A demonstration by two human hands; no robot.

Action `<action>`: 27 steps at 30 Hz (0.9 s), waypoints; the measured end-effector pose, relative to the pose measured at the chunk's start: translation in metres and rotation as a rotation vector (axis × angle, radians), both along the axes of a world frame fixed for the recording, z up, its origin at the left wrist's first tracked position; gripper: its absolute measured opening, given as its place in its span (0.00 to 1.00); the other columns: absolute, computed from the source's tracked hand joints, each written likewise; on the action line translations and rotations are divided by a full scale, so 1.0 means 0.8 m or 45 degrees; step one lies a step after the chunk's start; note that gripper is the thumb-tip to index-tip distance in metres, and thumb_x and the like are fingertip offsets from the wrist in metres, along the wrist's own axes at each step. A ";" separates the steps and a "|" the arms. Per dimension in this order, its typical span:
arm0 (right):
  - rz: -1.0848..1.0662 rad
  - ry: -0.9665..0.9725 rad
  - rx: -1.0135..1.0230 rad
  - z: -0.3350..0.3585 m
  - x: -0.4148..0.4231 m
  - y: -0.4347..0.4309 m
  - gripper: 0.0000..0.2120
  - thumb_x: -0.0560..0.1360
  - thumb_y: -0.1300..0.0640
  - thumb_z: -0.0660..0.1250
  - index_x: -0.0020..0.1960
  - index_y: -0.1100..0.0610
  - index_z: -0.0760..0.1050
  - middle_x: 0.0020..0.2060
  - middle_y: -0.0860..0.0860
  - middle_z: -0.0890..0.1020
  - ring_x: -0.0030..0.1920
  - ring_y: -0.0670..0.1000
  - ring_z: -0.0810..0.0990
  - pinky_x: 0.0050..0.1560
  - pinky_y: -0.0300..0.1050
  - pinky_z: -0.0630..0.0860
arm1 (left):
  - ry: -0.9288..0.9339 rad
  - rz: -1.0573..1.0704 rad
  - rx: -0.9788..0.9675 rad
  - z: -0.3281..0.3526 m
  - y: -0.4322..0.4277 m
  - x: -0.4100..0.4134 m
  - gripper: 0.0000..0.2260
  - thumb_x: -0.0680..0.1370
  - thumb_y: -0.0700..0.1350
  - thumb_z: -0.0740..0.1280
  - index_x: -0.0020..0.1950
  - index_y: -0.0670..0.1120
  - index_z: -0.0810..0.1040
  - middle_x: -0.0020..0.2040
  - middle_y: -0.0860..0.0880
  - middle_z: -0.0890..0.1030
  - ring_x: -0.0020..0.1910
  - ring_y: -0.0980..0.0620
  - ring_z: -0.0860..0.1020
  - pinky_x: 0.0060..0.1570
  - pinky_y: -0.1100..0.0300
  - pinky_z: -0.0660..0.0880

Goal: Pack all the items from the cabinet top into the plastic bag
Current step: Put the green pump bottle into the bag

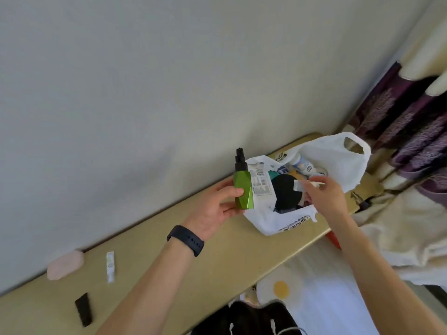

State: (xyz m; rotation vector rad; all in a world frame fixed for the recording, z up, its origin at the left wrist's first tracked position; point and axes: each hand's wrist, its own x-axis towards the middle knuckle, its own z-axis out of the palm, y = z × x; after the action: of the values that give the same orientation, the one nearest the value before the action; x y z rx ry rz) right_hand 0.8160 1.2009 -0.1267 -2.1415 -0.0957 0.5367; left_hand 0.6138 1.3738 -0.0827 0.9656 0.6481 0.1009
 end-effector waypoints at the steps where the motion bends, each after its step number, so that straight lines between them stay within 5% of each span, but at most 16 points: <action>1: 0.026 -0.033 -0.087 -0.005 0.014 0.001 0.15 0.77 0.47 0.68 0.60 0.53 0.75 0.39 0.52 0.83 0.35 0.50 0.81 0.31 0.41 0.75 | 0.021 -0.033 0.012 0.002 -0.004 0.015 0.20 0.68 0.43 0.71 0.60 0.45 0.80 0.52 0.45 0.84 0.47 0.46 0.82 0.53 0.51 0.77; 7: 0.140 -0.127 -0.511 -0.052 0.077 0.005 0.15 0.79 0.55 0.62 0.64 0.58 0.69 0.43 0.55 0.78 0.41 0.56 0.79 0.37 0.47 0.76 | 0.142 -0.035 0.070 -0.001 -0.019 0.062 0.23 0.66 0.45 0.72 0.61 0.44 0.78 0.52 0.43 0.84 0.46 0.44 0.82 0.49 0.55 0.79; 13: 0.244 -0.106 -0.520 -0.073 0.083 0.013 0.19 0.81 0.59 0.57 0.71 0.57 0.65 0.54 0.61 0.78 0.50 0.61 0.79 0.44 0.49 0.74 | 0.248 -0.167 0.332 -0.015 -0.021 0.066 0.19 0.71 0.43 0.74 0.61 0.48 0.77 0.55 0.43 0.84 0.49 0.46 0.84 0.53 0.53 0.80; 17: 0.191 -0.106 -0.161 -0.049 0.027 0.003 0.18 0.81 0.46 0.59 0.66 0.54 0.72 0.51 0.53 0.81 0.45 0.53 0.82 0.50 0.52 0.79 | 0.267 -0.280 0.558 -0.018 -0.023 0.072 0.23 0.63 0.50 0.77 0.58 0.56 0.79 0.56 0.51 0.82 0.51 0.52 0.83 0.52 0.54 0.81; 21: 0.252 0.487 0.466 0.001 -0.035 -0.010 0.25 0.75 0.33 0.59 0.56 0.52 0.78 0.41 0.55 0.82 0.33 0.51 0.76 0.35 0.45 0.74 | 0.344 -0.540 0.826 -0.017 -0.028 0.080 0.24 0.63 0.51 0.77 0.58 0.59 0.77 0.58 0.58 0.78 0.54 0.60 0.78 0.54 0.59 0.78; 27: 0.253 0.243 0.273 0.020 -0.055 -0.015 0.16 0.78 0.43 0.65 0.46 0.55 0.81 0.35 0.54 0.85 0.30 0.52 0.81 0.34 0.52 0.80 | 0.322 -0.777 0.896 -0.019 -0.047 0.081 0.24 0.67 0.54 0.77 0.61 0.58 0.76 0.61 0.56 0.77 0.55 0.56 0.79 0.53 0.56 0.80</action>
State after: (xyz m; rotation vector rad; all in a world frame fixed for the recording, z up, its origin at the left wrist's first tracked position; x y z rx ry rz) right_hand 0.7717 1.1892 -0.1108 -1.8731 -0.2501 0.8073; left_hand 0.6785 1.3361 -0.0977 1.8411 0.5244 -0.3641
